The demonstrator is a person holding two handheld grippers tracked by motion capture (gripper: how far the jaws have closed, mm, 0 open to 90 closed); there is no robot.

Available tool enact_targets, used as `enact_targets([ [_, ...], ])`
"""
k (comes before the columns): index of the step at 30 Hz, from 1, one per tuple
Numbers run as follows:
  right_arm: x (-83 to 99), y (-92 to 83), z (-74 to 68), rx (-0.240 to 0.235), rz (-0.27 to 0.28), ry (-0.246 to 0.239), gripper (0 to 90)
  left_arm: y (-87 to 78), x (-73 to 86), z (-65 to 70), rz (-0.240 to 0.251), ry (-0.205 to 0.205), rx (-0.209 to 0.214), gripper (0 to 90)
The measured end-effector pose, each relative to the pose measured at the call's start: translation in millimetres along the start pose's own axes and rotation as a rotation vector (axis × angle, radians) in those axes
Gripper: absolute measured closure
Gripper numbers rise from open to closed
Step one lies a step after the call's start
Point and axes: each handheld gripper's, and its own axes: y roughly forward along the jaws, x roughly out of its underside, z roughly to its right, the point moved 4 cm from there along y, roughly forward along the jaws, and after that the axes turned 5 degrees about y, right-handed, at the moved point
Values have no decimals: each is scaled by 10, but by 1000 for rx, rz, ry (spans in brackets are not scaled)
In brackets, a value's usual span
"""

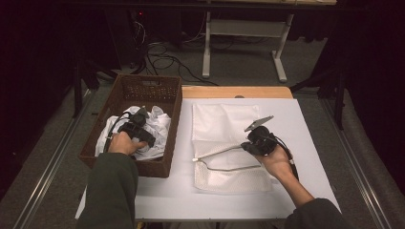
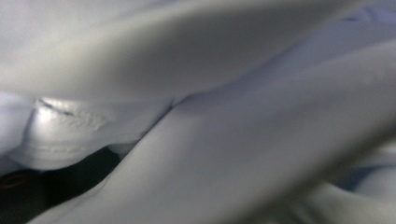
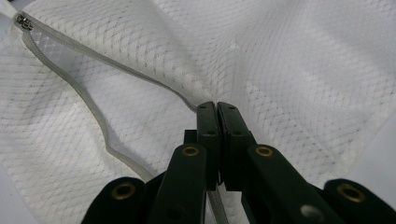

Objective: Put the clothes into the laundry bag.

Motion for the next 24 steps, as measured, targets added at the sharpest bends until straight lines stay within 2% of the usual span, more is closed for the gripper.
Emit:
enact_targets([
  [4,-16,0,8,3,1,8,892,-44,0,47,-1,10,7,206],
  [9,-21,-4,-16,3,-4,-5,892,-96,2,86,4,46,34,459],
  [11,-28,-34,-24,-1,7,-4,892,-123,6,82,5,50,45,570],
  [14,-26,-73,5,-3,11,2,892,-177,12,60,22,32,45,687],
  [18,-28,-116,23,-5,8,-6,892,-296,25,73,72,24,5,742],
  [21,-59,-160,31,-2,13,-10,892,-403,39,89,105,21,-1,750],
  [24,-77,-166,32,-3,16,-19,892,-509,91,125,124,24,12,755],
])
